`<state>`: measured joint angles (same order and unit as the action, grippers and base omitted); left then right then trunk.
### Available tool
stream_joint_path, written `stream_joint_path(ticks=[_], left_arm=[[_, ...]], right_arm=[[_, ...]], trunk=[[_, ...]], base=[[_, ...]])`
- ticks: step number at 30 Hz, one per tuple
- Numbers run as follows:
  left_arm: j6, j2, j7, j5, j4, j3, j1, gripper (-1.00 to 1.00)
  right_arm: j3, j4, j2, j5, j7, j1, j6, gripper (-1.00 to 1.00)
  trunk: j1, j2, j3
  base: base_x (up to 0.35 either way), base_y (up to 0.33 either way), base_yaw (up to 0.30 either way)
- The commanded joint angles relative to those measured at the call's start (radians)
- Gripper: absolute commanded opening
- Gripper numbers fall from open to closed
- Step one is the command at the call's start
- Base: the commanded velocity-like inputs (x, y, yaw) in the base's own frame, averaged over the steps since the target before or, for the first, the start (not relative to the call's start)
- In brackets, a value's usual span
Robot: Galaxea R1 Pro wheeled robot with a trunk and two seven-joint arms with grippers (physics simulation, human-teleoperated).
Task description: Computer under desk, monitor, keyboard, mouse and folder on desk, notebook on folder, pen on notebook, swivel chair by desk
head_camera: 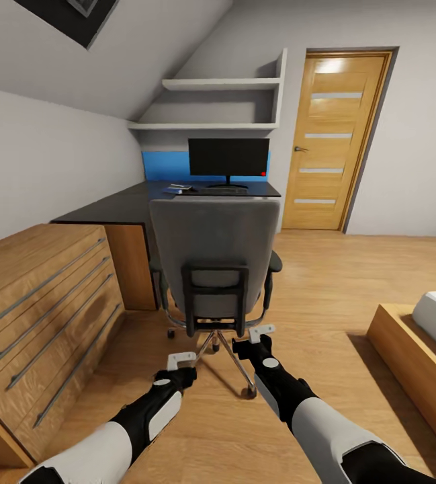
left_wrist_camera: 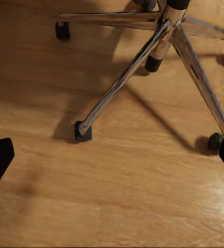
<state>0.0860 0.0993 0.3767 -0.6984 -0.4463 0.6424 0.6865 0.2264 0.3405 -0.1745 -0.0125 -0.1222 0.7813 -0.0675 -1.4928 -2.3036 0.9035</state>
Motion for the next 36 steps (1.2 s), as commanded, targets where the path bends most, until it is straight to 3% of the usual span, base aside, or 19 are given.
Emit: stream_joint_path(ticks=[1, 4, 7, 10, 11, 15, 22, 36], left_arm=[[0.025, -0.003, -0.014, -0.006, -0.015, 0.008, 0.007, 1.0], [0.038, -0.004, -0.042, -0.006, -0.027, 0.008, 0.015, 1.0], [0.008, -0.006, -0.051, -0.005, -0.031, 0.007, 0.018, 1.0], [-0.094, -0.008, -0.057, -0.007, -0.028, 0.01, 0.02, 1.0], [-0.177, -0.007, -0.06, -0.007, -0.003, 0.016, 0.02, 1.0], [-0.287, -0.006, -0.061, -0.004, 0.037, 0.048, 0.021, 1.0], [-0.328, -0.007, -0.061, -0.004, 0.05, 0.069, 0.021, 1.0], [-0.333, -0.006, -0.061, -0.004, 0.051, 0.074, 0.021, 1.0]], right_arm=[[0.005, -0.002, 0.0, -0.001, -0.007, 0.001, -0.003, 1.0], [0.005, -0.002, 0.0, -0.001, -0.007, 0.001, -0.004, 1.0], [0.005, -0.002, 0.0, -0.001, -0.007, 0.001, -0.004, 1.0], [0.005, -0.002, 0.0, -0.001, -0.007, 0.0, -0.006, 1.0], [0.005, -0.002, 0.0, 0.0, -0.007, 0.0, -0.016, 1.0], [0.005, -0.009, 0.0, 0.002, -0.007, 0.0, -0.055, 1.0], [0.005, -0.027, 0.0, 0.004, -0.005, 0.0, -0.075, 1.0], [0.005, -0.029, 0.0, 0.005, -0.007, -0.001, -0.078, 1.0]], trunk=[[0.0, 0.0, 0.001], [0.0, 0.0, 0.001], [0.0, 0.0, 0.001], [0.0, 0.0, 0.001], [0.0, 0.0, 0.001], [0.0, 0.0, 0.001], [0.0, 0.0, 0.001], [0.0, 0.0, -0.001]], base=[[0.0, 0.0, 0.012], [0.0, 0.0, 0.007], [0.0, 0.0, 0.003], [0.0, 0.0, 0.001], [0.0, 0.0, 0.0], [0.0, 0.0, 0.0], [0.109, 0.0, 0.0], [0.306, 0.0, -0.023]])
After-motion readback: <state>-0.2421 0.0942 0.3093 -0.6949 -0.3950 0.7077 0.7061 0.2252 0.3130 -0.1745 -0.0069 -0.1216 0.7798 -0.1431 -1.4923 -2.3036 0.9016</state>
